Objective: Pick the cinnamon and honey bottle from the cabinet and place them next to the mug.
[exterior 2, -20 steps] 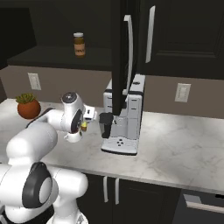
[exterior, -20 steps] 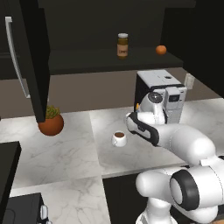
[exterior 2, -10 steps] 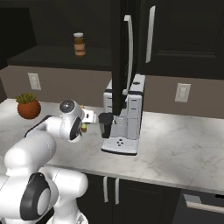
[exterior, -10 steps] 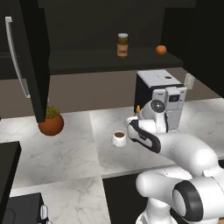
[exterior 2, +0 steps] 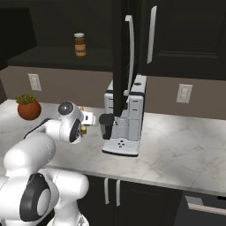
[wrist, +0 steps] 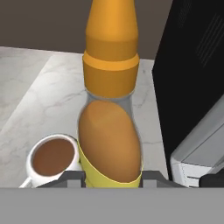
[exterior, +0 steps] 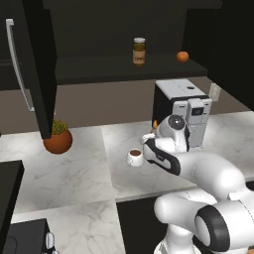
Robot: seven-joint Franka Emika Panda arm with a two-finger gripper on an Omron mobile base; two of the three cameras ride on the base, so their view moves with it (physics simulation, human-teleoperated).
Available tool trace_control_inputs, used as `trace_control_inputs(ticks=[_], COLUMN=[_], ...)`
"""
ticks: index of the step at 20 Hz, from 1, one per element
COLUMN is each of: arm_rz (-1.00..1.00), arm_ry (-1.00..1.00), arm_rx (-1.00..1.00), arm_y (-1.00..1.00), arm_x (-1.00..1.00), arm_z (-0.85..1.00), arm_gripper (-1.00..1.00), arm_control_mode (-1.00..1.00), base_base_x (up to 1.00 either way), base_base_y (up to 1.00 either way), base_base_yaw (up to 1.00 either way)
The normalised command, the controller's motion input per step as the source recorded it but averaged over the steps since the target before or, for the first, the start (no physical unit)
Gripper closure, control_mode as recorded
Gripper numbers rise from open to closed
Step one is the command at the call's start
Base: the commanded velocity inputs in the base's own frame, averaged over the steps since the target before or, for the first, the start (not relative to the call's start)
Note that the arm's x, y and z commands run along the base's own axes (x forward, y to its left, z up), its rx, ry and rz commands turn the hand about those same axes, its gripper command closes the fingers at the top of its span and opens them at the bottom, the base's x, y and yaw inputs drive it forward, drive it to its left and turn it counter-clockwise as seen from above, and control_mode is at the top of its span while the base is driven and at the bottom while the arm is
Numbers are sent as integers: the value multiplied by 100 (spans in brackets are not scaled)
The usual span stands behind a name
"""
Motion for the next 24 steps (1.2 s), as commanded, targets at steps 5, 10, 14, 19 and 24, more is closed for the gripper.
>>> trace_control_inputs(ticks=[5,10,14,19,24], arm_rz=[0,0,0,0,-1], arm_ry=[0,0,0,0,-1], arm_rx=[0,0,0,0,0], arm_y=[9,1,0,-3,-7], arm_x=[-1,0,0,0,0], arm_z=[-32,-27,-14,-6,-15], arm_gripper=[100,100,100,100,100], arm_control_mode=[-100,-100,-100,-100,-100], base_base_x=[0,0,0,0,0], base_base_y=[0,0,0,0,0], base_base_yaw=[0,0,0,0,0])
